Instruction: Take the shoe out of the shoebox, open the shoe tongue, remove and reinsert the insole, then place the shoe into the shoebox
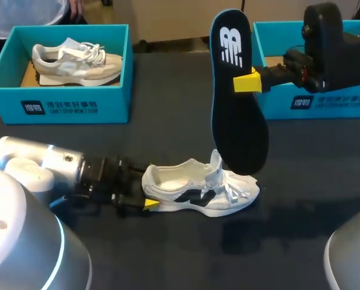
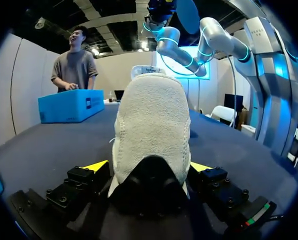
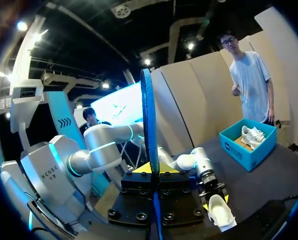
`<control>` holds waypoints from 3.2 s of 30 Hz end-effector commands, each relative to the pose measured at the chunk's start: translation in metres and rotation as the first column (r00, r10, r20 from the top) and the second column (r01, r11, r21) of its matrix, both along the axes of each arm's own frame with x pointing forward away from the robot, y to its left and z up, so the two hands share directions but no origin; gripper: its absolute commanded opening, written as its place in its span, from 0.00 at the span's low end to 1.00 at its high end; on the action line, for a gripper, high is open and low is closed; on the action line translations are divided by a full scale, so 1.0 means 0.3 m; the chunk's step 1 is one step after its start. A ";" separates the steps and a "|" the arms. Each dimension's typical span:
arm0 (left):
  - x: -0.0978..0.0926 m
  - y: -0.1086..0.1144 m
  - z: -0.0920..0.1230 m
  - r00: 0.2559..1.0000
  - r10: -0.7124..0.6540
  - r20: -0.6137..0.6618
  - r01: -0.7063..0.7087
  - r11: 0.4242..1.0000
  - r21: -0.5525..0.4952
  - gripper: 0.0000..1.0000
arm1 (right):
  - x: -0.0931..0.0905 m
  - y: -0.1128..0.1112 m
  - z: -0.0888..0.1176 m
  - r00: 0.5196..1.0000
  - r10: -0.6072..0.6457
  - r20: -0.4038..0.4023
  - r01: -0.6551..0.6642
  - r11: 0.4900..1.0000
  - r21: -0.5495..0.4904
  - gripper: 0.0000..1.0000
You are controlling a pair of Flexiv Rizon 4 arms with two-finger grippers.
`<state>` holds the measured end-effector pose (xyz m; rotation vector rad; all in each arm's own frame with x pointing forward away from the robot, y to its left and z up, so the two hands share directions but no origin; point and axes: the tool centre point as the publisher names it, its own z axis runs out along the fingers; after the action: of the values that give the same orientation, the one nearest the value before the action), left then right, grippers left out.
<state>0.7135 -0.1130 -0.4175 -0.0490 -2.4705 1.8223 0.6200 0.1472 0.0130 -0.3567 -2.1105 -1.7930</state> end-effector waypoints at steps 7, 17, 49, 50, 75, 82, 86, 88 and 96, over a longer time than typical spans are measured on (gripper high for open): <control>-0.022 0.017 0.044 0.999 0.033 0.019 -0.034 0.997 0.071 1.00 | 0.005 0.008 0.000 1.000 0.002 -0.001 -0.002 1.000 -0.002 0.00; -0.022 0.020 0.047 0.999 0.040 0.030 -0.043 0.995 0.086 1.00 | 0.005 0.008 0.000 1.000 0.002 -0.001 -0.002 1.000 -0.002 0.00; -0.014 0.040 0.087 0.996 0.061 0.060 -0.077 0.945 0.317 1.00 | 0.005 0.008 0.000 1.000 0.002 -0.001 -0.002 1.000 -0.002 0.00; -0.014 0.040 0.087 0.996 0.061 0.060 -0.077 0.945 0.317 1.00 | 0.005 0.008 0.000 1.000 0.002 -0.001 -0.002 1.000 -0.002 0.00; -0.031 0.045 0.143 0.982 -0.120 0.148 -0.053 0.575 0.817 1.00 | 0.005 0.008 0.000 1.000 0.002 -0.001 -0.002 1.000 -0.002 0.00; -0.044 0.051 0.123 0.988 -0.084 0.130 -0.073 0.483 0.873 1.00 | 0.005 0.008 0.000 1.000 0.002 -0.001 -0.002 1.000 -0.002 0.00; -0.049 0.056 0.106 0.988 -0.074 0.134 -0.087 0.449 0.889 1.00 | 0.005 0.008 0.000 1.000 0.002 -0.001 -0.002 1.000 -0.002 0.00; -0.048 0.062 0.106 0.989 -0.067 0.135 -0.091 0.447 0.890 1.00 | 0.005 0.008 0.000 1.000 0.002 -0.001 -0.002 1.000 -0.002 0.00; -0.040 0.075 0.110 0.988 -0.057 0.140 -0.101 0.439 0.893 1.00 | 0.005 0.008 0.000 1.000 0.002 -0.001 -0.002 1.000 -0.002 0.00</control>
<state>0.7028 -0.0899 -0.3829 -0.0952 -3.1754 0.3512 0.6197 0.1470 0.0131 -0.3574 -2.1108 -1.7925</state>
